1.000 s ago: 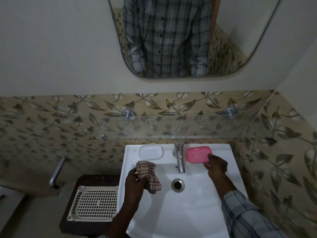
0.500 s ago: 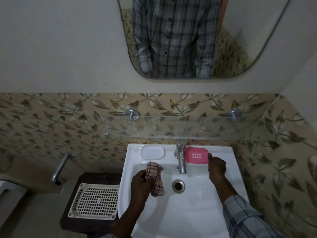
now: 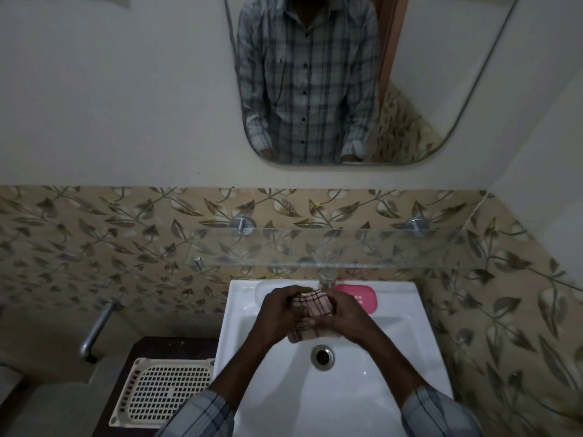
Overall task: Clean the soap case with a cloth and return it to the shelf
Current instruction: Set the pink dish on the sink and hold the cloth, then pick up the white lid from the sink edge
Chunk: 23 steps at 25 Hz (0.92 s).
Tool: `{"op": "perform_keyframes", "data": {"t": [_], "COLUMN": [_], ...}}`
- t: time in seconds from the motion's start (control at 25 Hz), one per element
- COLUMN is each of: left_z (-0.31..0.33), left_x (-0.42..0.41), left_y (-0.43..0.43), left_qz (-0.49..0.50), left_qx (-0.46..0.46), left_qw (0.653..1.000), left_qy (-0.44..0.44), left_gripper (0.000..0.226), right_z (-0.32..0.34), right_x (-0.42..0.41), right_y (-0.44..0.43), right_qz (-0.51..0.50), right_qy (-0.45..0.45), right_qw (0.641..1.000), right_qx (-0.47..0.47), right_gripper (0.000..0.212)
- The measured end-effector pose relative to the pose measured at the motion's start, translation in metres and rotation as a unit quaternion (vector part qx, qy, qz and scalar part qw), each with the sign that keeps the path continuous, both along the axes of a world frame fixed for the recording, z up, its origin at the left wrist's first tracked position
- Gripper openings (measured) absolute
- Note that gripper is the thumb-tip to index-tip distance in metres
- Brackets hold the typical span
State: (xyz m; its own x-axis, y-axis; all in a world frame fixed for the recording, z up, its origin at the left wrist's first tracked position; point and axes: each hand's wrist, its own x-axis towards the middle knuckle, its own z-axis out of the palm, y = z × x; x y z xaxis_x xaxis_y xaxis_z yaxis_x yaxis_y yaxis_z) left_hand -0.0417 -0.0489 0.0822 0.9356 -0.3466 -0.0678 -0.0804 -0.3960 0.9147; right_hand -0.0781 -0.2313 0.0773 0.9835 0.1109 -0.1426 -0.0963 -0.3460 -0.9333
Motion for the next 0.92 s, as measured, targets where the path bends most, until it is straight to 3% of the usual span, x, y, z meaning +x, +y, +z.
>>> {"op": "perform_keyframes", "data": {"t": [0.08,0.16,0.28,0.4,0.56,0.68,0.92], "left_z": [-0.004,-0.019,-0.054,-0.085,-0.094,-0.099,-0.100], "left_x": [0.005,0.005,0.011,0.026,0.069,0.091,0.071], "left_y": [0.000,0.004,0.028,0.052,0.062,0.057,0.050], "left_qz": [0.044,0.116,0.242,0.152,-0.004,-0.063,-0.035], "left_qx": [0.000,-0.025,0.037,0.194,0.253,0.287,0.257], "left_qw": [0.999,0.993,0.967,0.966,0.968,0.955,0.965], "left_qy": [-0.016,-0.015,0.071,0.083,0.001,-0.025,-0.028], "left_gripper": [0.054,0.054,0.046,0.069,0.099,0.100,0.091], "right_z": [-0.002,-0.013,-0.035,-0.051,-0.056,-0.054,-0.052], "right_x": [-0.002,-0.009,-0.024,-0.038,-0.052,-0.057,-0.046], "right_y": [0.005,0.010,0.015,0.009,-0.002,-0.011,-0.015], "right_qz": [-0.045,-0.084,-0.160,-0.206,-0.198,-0.199,-0.216], "right_qy": [-0.003,0.014,0.058,0.091,0.084,0.074,0.052], "right_qw": [0.999,0.996,0.985,0.972,0.974,0.976,0.973], "right_qx": [0.000,0.008,0.033,0.074,0.069,0.056,0.064], "right_gripper": [0.033,0.028,0.025,0.021,0.018,0.019,0.020]}}
